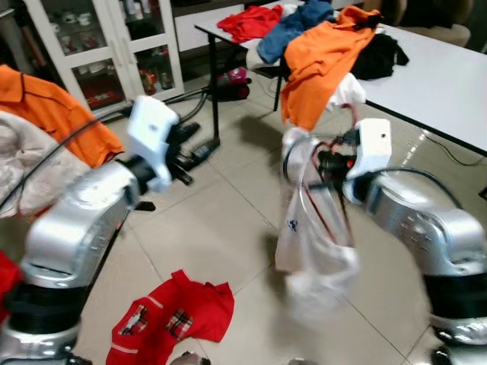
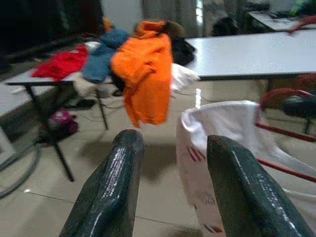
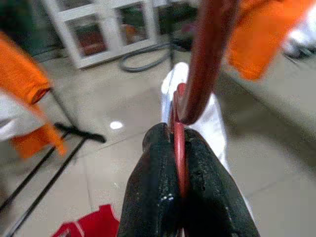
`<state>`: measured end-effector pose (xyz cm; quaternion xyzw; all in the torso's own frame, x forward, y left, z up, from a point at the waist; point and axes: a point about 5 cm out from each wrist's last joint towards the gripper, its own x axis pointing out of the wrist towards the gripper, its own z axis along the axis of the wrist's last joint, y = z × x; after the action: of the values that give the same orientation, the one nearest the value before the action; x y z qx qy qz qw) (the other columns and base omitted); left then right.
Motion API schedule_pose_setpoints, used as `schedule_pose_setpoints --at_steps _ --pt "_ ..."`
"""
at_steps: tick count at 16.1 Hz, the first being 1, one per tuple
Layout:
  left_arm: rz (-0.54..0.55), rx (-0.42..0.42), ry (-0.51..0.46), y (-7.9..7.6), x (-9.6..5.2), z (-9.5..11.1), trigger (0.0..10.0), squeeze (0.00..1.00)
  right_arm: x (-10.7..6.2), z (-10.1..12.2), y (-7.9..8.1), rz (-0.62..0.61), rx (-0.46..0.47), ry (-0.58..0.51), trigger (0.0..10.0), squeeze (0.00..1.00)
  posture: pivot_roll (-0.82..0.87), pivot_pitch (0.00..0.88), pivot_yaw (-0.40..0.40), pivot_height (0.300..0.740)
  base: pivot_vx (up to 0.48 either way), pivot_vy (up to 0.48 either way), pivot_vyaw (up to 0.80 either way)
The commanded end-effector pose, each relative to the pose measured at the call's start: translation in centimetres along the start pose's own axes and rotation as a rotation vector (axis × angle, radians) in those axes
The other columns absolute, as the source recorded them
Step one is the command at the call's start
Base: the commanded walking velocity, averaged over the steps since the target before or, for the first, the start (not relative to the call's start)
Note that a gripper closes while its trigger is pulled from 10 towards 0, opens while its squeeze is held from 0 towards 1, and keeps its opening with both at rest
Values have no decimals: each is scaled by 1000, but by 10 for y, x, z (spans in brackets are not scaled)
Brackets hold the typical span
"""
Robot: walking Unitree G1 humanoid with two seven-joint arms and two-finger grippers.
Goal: Hang hanger
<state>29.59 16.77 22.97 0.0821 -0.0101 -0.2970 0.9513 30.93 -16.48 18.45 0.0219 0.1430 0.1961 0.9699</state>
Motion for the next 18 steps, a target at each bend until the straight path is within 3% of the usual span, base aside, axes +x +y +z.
schedule_pose_setpoints --at_steps 1,4,5,6,8,9,10,14,16,18 --pt "46 2 -17 12 -10 3 10000 0 -16 16 -2 124 -77 -93 10000 0 -167 0 -9 740 0 0 0" --pt "61 -5 -22 15 -14 3 10000 0 -26 18 -6 188 -106 -105 10000 0 -167 0 -9 740 0 0 0" --pt "122 -28 11 12 -19 -11 10000 0 -48 26 -19 248 -150 -148 10000 0 -168 0 -4 740 0 0 0" --pt "159 -44 37 9 -21 -22 10000 0 -59 29 -23 300 -177 -153 10000 0 -168 0 -5 740 0 0 0" --pt "214 -67 89 -10 -24 -48 10000 0 -79 22 -23 504 -170 -11 10000 0 -171 0 -14 740 0 0 0" --pt "211 -62 97 -15 -24 -51 10000 0 -81 20 -22 526 -167 23 10000 0 -172 0 -18 740 0 0 0" --pt "202 -59 99 -21 -24 -54 10000 0 -81 16 -23 520 -173 54 10000 0 -169 0 -25 740 0 0 0" --pt "281 -107 84 -27 -28 -65 10000 0 -65 -4 -16 384 -183 9 10000 0 -158 0 -45 740 0 0 0" --pt "304 -125 106 -35 -34 -78 10000 0 -54 -35 -4 227 -212 -2 10000 0 -151 14 -59 740 0 0 0" --pt "306 -130 111 -38 -37 -81 10000 0 -51 -44 -2 168 -257 -7 10000 0 -150 22 -61 740 0 0 0"
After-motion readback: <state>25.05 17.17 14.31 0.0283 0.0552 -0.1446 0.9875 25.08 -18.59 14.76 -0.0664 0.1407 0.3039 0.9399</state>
